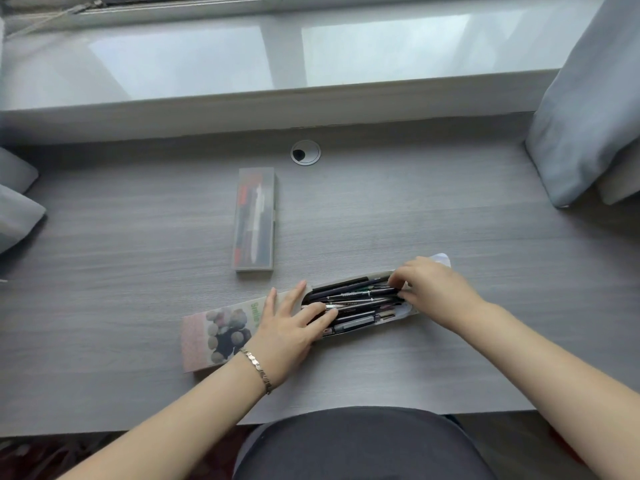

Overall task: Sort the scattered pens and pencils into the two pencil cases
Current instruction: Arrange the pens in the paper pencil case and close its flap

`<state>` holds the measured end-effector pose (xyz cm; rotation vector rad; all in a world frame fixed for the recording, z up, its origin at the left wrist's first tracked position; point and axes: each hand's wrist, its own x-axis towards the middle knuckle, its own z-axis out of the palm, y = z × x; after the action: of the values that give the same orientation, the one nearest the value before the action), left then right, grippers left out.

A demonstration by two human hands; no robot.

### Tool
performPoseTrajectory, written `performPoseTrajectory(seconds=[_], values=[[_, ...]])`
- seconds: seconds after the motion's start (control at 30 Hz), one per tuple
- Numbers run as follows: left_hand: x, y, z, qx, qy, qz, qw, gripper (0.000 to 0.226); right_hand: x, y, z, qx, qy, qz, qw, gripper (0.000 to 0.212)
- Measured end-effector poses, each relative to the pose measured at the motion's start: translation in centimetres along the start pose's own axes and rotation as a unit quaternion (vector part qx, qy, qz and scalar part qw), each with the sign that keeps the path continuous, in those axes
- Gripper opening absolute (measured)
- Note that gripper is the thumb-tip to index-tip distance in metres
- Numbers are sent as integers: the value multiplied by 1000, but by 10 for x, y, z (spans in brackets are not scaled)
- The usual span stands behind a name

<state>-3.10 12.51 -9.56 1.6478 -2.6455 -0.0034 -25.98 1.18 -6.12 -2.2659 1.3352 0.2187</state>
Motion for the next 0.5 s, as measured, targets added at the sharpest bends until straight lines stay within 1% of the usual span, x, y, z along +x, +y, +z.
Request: performPoseTrajectory(seconds=[0.1, 0.23, 0.3, 0.4, 0.43, 0.5], values=[[0, -2, 1, -14, 0, -1, 1000, 89, -1, 0, -2, -10, -7, -2, 1000, 20], [-1, -4, -1, -27, -2, -4, 1000, 88, 0, -2, -1, 6, 29, 13, 999, 20], [0, -3, -2, -26, -14, -17, 999, 88, 3, -9, 2, 0, 20, 18, 1000, 22], [3, 0, -3, -33, -32, -48, 998, 89, 7, -22, 4, -35, -21, 37, 998, 26], [4, 1, -2, -37, -37, -55, 997, 89, 7, -25, 5, -37, -23, 46, 998, 26], [4, 1, -2, -40, -44, -66, 996, 88, 7, -27, 7, -4, 0, 61, 998, 21]])
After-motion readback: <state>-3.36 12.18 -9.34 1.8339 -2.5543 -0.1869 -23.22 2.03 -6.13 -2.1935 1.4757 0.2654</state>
